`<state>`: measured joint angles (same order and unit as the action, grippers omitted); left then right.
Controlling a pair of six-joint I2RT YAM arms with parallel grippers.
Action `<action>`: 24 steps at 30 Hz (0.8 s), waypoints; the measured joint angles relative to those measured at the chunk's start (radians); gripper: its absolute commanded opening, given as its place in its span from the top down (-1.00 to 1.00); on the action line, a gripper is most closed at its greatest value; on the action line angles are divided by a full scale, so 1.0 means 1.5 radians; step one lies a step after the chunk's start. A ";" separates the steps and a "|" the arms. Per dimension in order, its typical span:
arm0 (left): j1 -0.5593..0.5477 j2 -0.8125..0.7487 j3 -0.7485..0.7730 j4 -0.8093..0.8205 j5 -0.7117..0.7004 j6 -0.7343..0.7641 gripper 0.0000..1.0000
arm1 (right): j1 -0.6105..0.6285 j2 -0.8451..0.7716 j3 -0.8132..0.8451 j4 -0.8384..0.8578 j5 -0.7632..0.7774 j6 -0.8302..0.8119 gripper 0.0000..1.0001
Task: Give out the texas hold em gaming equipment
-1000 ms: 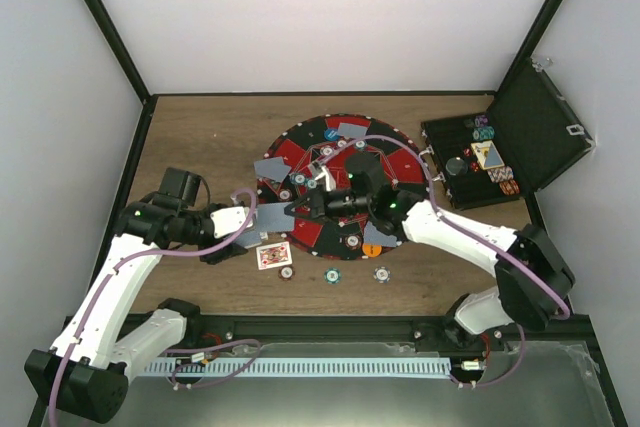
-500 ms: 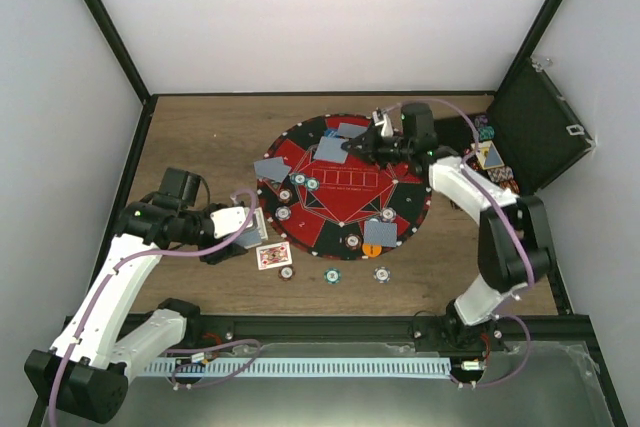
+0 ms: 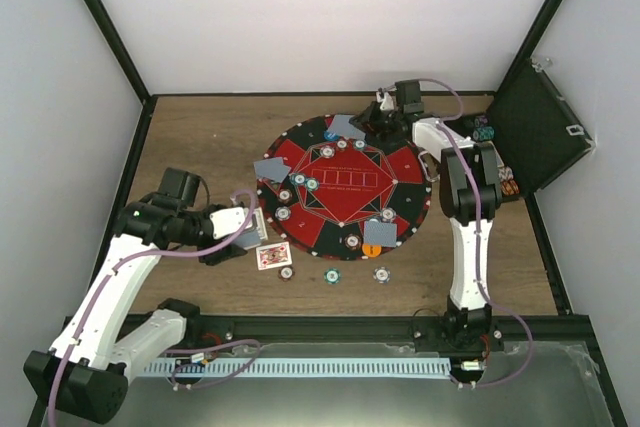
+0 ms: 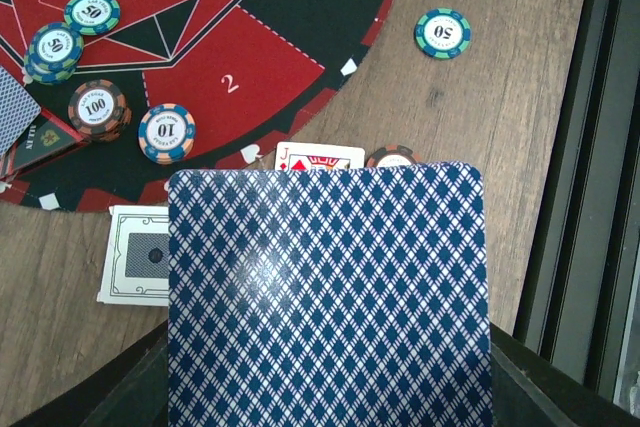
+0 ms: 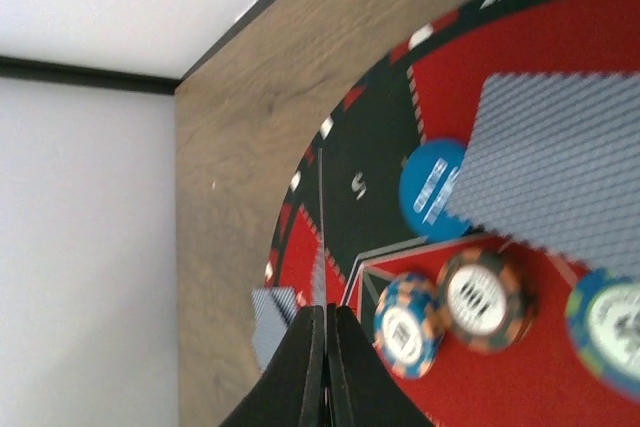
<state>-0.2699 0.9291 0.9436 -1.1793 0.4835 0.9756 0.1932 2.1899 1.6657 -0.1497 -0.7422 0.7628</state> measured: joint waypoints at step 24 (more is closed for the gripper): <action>0.000 -0.012 0.002 -0.013 0.000 -0.002 0.92 | -0.013 0.057 0.139 -0.187 0.176 -0.093 -0.26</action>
<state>-0.2699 0.9112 0.9459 -1.1988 0.4839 0.9726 0.1738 2.2757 1.8748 -0.4305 -0.4774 0.6235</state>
